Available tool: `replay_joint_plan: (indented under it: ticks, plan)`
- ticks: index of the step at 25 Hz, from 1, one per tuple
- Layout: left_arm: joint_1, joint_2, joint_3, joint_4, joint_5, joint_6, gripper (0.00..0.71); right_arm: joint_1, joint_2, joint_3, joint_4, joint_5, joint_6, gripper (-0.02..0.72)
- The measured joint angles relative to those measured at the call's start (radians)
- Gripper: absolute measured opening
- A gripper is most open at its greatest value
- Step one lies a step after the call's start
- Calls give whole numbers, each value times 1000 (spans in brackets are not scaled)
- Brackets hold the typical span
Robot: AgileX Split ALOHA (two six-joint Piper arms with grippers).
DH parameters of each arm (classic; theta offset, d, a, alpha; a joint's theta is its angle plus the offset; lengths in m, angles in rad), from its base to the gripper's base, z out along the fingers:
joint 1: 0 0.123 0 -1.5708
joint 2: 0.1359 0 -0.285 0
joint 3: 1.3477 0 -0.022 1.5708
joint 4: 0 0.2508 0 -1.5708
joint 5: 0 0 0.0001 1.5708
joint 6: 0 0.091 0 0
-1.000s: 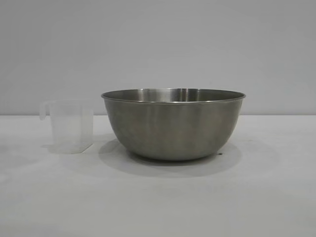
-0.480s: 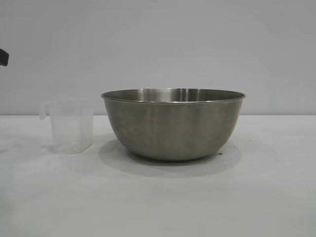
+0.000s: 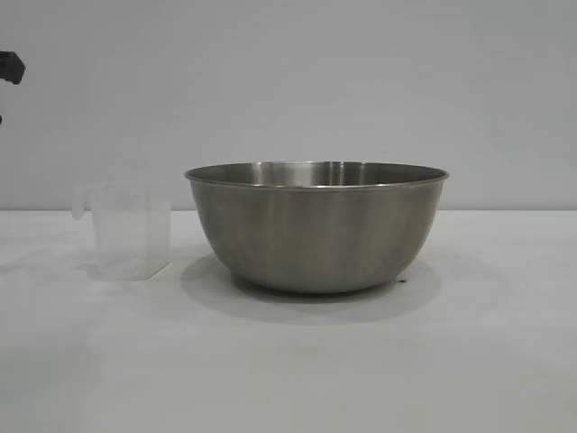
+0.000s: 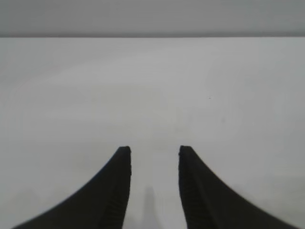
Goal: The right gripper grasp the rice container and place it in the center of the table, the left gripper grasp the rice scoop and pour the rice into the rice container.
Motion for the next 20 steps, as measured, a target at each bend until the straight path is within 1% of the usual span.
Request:
replay_joint_plan:
  ticks: [4,10,12,15,20]
  plan:
    - [0,-10,-58,2,140,0,241,0,0,0,0,0,0,378]
    - [0,-10,-169,-1,395,3,241,0,0,0,0,0,0,378]
    - [0,-10,-218,-34,490,42,241,0,0,0,0,0,0,378]
    - [0,-10,-285,-118,610,138,241,0,0,0,0,0,0,378]
    - [0,-10,-359,-161,802,189,241,0,0,0,0,0,0,378]
